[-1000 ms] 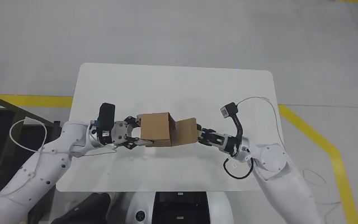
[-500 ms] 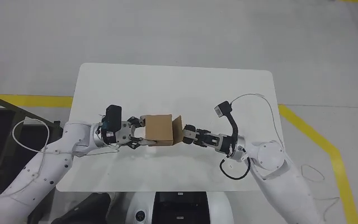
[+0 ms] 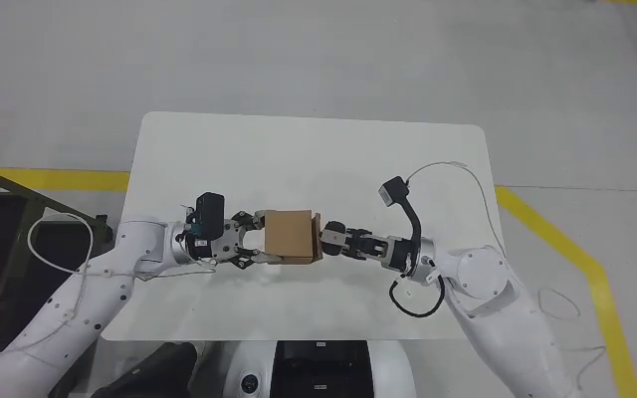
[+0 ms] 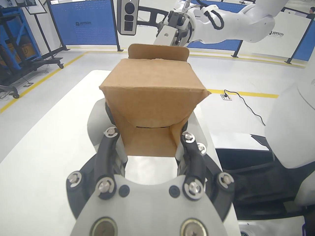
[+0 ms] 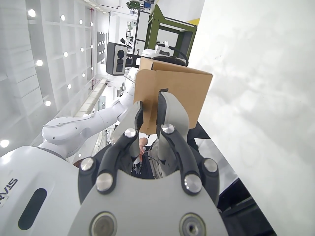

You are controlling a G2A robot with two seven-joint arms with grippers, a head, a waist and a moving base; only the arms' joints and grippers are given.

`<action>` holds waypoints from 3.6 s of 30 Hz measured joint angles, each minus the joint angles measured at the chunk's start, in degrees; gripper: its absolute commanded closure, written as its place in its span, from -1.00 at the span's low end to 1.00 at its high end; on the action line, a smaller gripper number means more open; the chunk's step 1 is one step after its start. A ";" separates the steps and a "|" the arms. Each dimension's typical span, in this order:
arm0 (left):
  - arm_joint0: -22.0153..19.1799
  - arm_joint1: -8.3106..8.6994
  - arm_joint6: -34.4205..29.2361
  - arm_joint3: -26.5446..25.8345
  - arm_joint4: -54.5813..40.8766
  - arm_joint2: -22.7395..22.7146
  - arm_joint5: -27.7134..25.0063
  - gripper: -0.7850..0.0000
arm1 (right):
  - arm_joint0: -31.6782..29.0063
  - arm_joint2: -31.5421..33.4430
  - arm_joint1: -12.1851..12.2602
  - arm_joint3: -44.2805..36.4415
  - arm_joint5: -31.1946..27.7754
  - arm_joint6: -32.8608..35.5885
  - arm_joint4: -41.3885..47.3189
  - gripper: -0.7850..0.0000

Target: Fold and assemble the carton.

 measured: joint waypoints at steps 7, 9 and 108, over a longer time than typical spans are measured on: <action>0.29 -0.44 0.10 0.34 0.21 -0.61 -0.22 0.27 | 0.45 -0.31 0.06 0.01 1.27 -0.38 -0.70 0.68; 0.39 -0.57 0.23 0.41 0.19 -0.78 -0.39 0.27 | 0.52 -0.31 0.11 0.02 2.02 -0.73 -1.27 0.69; 2.39 -3.32 -1.47 1.29 1.63 -4.03 -1.39 0.23 | -2.76 -0.88 0.42 -6.94 -0.40 -9.57 -4.10 -1.00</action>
